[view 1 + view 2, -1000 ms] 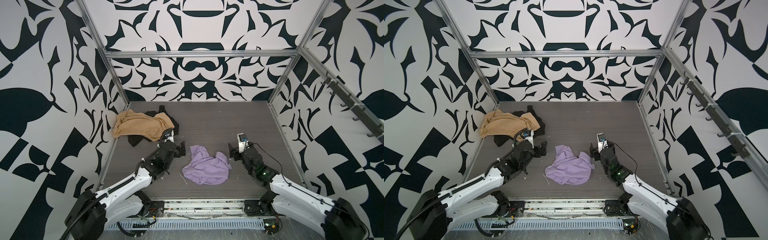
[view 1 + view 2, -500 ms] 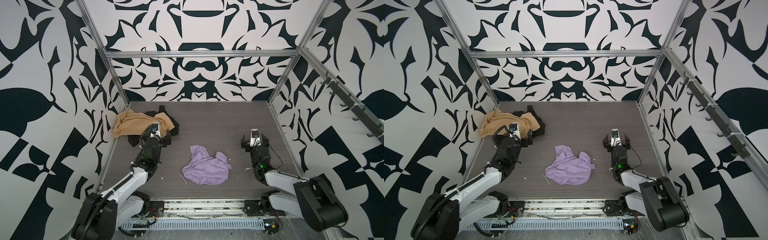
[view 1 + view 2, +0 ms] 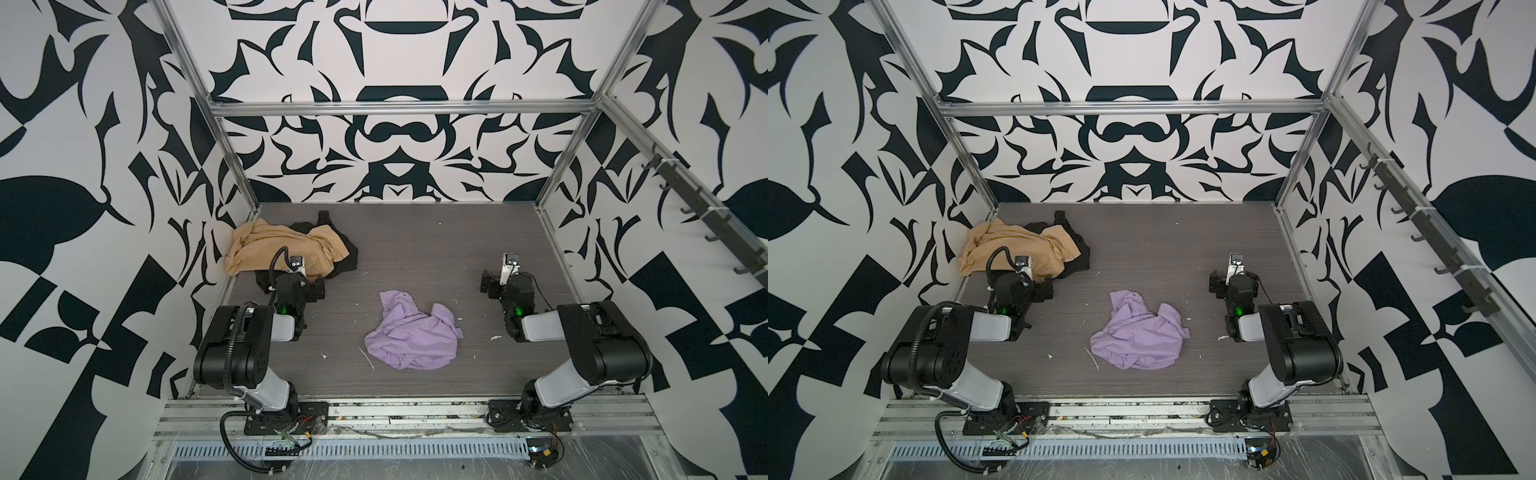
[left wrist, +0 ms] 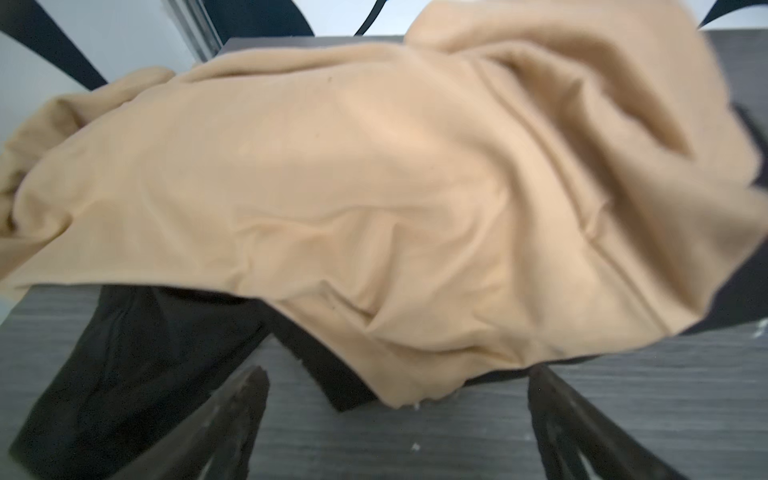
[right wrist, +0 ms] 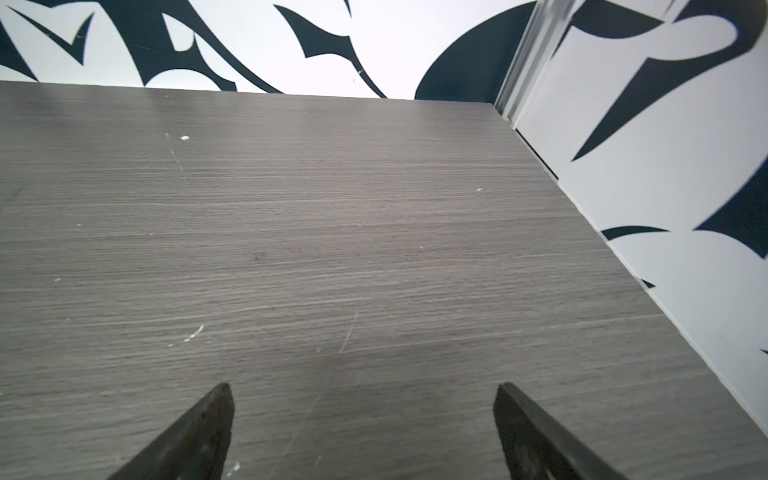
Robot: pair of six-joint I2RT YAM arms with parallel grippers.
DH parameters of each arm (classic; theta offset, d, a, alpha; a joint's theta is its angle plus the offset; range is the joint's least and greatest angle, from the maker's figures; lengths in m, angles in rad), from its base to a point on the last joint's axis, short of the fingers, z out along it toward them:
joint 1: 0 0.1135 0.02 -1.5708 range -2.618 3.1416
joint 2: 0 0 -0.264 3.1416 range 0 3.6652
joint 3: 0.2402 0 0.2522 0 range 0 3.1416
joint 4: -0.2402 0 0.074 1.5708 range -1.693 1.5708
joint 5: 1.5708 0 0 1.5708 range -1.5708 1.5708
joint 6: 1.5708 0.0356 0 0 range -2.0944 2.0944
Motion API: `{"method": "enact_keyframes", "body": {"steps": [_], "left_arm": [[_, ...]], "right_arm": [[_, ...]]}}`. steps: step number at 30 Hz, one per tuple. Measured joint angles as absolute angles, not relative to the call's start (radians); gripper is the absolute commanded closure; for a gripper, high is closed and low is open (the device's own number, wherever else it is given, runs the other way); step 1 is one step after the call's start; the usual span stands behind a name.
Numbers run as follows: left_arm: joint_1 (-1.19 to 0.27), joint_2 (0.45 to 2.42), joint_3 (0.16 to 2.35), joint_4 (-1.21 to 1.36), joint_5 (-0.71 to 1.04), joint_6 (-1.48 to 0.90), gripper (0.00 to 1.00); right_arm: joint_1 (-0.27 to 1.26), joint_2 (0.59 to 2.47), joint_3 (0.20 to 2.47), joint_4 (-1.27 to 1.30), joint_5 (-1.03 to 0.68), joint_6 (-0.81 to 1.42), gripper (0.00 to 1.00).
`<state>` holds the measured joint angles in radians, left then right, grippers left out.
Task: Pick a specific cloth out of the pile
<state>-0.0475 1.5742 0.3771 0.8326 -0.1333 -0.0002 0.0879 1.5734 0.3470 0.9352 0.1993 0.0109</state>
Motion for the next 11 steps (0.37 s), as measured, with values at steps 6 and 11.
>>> {"method": "enact_keyframes", "body": {"steps": [6,11], "left_arm": [[-0.048,1.574,0.382,0.857,-0.111,-0.007,0.0],[-0.048,1.574,0.382,0.868,-0.107,-0.009,0.0]], "right_arm": [[0.096,1.574,0.349,0.893,0.165,-0.004,0.0],[0.095,1.574,0.349,0.879,0.152,-0.004,0.0]]}}
